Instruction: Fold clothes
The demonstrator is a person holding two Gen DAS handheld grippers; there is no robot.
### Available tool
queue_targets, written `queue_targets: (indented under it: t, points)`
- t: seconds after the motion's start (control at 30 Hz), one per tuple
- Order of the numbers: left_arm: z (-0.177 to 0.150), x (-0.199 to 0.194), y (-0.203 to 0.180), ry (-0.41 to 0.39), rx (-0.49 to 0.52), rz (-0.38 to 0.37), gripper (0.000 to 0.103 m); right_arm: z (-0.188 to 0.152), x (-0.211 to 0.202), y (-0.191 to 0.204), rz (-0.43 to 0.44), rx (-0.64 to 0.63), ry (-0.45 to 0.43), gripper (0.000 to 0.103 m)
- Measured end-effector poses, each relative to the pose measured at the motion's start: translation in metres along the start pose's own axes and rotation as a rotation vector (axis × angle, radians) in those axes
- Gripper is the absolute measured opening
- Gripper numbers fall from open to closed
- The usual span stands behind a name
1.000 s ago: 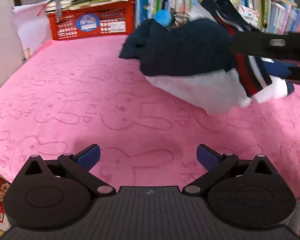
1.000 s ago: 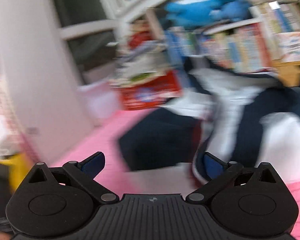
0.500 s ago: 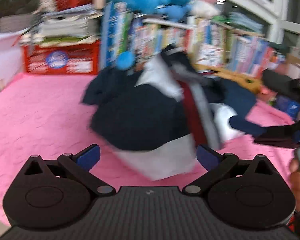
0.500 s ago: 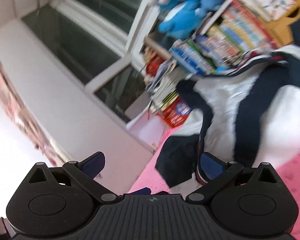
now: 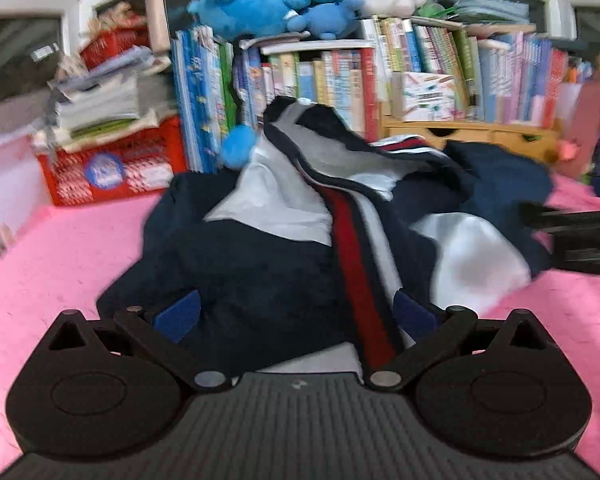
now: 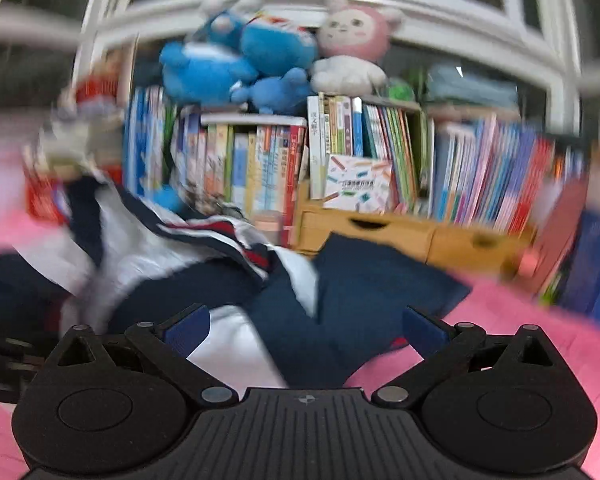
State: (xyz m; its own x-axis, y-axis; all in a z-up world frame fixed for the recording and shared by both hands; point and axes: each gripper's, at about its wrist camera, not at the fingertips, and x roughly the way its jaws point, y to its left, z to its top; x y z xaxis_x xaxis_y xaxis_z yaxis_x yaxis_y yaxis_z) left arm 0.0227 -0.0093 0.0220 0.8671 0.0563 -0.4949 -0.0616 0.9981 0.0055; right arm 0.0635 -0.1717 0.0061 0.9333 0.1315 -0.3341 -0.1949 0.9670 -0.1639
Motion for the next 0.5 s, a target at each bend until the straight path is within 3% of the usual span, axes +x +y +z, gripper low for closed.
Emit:
queue_targets:
  t: [0.07,0.13,0.3,0.37,0.5]
  points:
    - [0.001,-0.013,0.002,-0.048,-0.014,-0.113,0.103,0.005,0.016,0.000,-0.020,0.002,-0.010,0.103]
    - [0.002,-0.014,-0.001,-0.096,0.011,-0.131,0.103,0.008,0.026,-0.007,0.002,0.056,-0.011,0.103]
    - [-0.010,0.017,0.000,-0.059,0.093,0.172,0.103,0.001,0.029,-0.020,0.072,0.162,0.022,0.103]
    - [-0.016,0.019,0.008,-0.053,0.101,0.217,0.103,-0.005,0.025,-0.021,0.086,0.161,0.034,0.103]
    - [-0.019,0.009,0.034,-0.047,0.066,0.236,0.103,-0.011,0.018,-0.016,0.108,0.135,0.041,0.103]
